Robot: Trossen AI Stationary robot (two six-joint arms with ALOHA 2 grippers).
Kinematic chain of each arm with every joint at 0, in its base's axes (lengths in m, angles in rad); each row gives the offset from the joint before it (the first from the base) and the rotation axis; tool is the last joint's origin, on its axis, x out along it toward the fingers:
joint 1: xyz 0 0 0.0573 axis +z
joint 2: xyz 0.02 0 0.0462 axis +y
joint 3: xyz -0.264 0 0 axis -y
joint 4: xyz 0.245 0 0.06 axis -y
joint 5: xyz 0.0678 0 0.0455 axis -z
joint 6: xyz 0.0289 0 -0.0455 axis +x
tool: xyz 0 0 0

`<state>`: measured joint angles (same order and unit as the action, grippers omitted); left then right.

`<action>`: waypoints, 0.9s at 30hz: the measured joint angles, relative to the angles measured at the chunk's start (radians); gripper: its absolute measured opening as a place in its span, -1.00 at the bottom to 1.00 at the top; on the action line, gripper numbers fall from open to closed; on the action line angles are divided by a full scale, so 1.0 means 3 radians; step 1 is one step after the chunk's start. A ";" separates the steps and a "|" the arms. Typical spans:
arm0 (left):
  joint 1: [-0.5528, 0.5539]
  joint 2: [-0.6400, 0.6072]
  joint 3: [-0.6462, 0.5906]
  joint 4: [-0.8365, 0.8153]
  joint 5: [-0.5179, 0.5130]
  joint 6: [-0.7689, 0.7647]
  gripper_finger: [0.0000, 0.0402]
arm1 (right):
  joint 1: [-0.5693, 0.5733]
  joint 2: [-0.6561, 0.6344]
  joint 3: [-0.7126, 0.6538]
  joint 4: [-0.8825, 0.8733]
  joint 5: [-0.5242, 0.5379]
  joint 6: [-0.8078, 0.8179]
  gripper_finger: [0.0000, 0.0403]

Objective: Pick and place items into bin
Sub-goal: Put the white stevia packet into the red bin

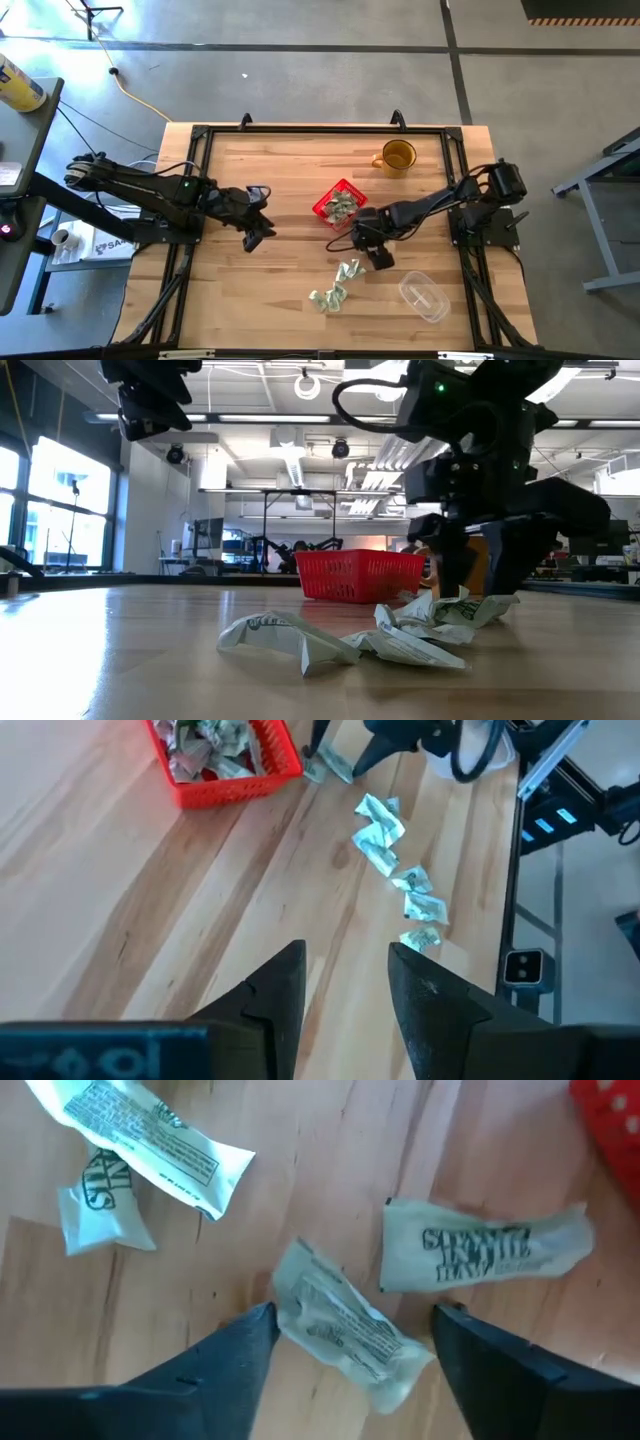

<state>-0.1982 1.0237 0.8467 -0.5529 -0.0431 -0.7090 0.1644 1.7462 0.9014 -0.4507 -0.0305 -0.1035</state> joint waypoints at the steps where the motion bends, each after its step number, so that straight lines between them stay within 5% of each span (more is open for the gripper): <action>1: 0.0000 0.0000 0.0000 0.0004 0.0010 0.0000 -0.11 | 0.0001 -0.0005 -0.0001 -0.0044 0.0001 0.0082 0.29; 12: 0.0000 0.0000 0.0000 0.0004 0.0118 -0.0023 -0.11 | -0.0001 0.0006 0.0248 -0.0531 -0.0290 0.1078 -0.92; 15: 0.0004 0.0001 0.0000 0.0010 0.0216 -0.0087 -0.11 | 0.0003 -0.0052 0.0508 -0.0715 -0.0120 0.1169 -0.91; 22: 0.0004 0.0001 0.0000 0.0013 0.0273 -0.0285 -0.11 | -0.0239 -0.0218 0.1252 -0.0891 0.0901 0.0907 -0.98; 24: 0.0004 0.0014 0.0001 0.0014 0.0273 -0.0285 -0.11 | -0.0420 -0.0212 0.1399 -0.0893 0.0892 0.0777 -0.94; 27: 0.0004 0.0036 0.0001 0.0011 0.0273 -0.0287 -0.11 | -0.0708 -0.0106 0.1511 -0.0884 0.0422 0.0680 -0.84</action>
<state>-0.1970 1.0345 0.8471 -0.5498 0.0387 -0.7950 -0.0480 1.7145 1.3546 -0.7160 0.0960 0.1004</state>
